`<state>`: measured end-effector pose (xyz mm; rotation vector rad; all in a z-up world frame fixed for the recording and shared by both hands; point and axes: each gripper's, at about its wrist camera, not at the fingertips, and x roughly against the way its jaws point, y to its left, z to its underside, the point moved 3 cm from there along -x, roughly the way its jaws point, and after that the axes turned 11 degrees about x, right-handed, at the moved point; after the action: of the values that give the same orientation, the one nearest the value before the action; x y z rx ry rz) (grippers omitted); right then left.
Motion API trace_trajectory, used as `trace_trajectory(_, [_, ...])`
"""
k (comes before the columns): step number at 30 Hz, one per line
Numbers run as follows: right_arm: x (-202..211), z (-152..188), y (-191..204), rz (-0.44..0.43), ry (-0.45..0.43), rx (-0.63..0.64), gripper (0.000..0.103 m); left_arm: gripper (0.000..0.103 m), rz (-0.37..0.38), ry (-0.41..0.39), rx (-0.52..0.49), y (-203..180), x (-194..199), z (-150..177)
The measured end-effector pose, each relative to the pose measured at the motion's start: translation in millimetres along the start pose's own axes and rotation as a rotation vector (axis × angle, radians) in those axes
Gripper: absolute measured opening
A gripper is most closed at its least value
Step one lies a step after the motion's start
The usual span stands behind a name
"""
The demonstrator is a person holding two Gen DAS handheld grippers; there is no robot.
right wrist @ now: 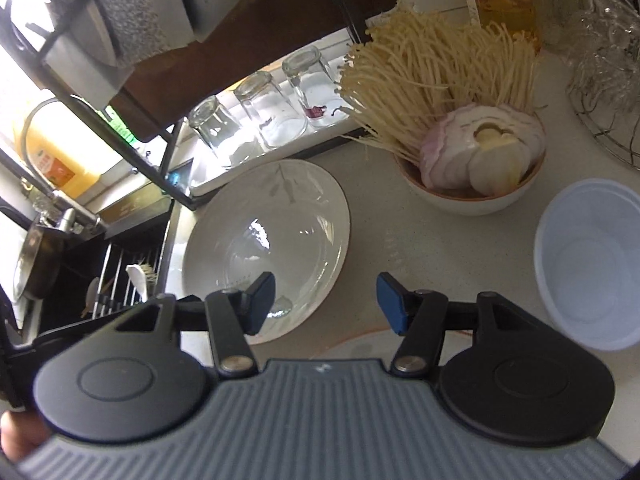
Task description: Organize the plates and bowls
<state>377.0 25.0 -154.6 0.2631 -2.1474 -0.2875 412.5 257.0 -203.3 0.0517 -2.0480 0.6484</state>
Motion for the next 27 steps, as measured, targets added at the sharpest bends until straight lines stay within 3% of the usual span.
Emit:
trace_trajectory(11, [-45.5, -12.6, 0.1, 0.065, 0.007, -0.022, 0.037, 0.05, 0.03, 0.02, -0.021, 10.4, -33.9, -32.9])
trace_trajectory(21, [-59.9, -14.5, 6.8, 0.102, -0.007, -0.025, 0.026, 0.026, 0.073, 0.036, -0.017, 14.9, -48.1, -42.1])
trace_trajectory(24, [-61.7, -15.5, 6.4, 0.109, -0.006, -0.019, 0.018, 0.018, 0.087, 0.04, -0.034, 12.9, -49.0, -42.2])
trace_trajectory(27, [-62.7, -16.7, 7.7, 0.112, -0.002, 0.0, 0.018, 0.016, 0.082, 0.04, -0.056, 9.6, -48.8, -40.7])
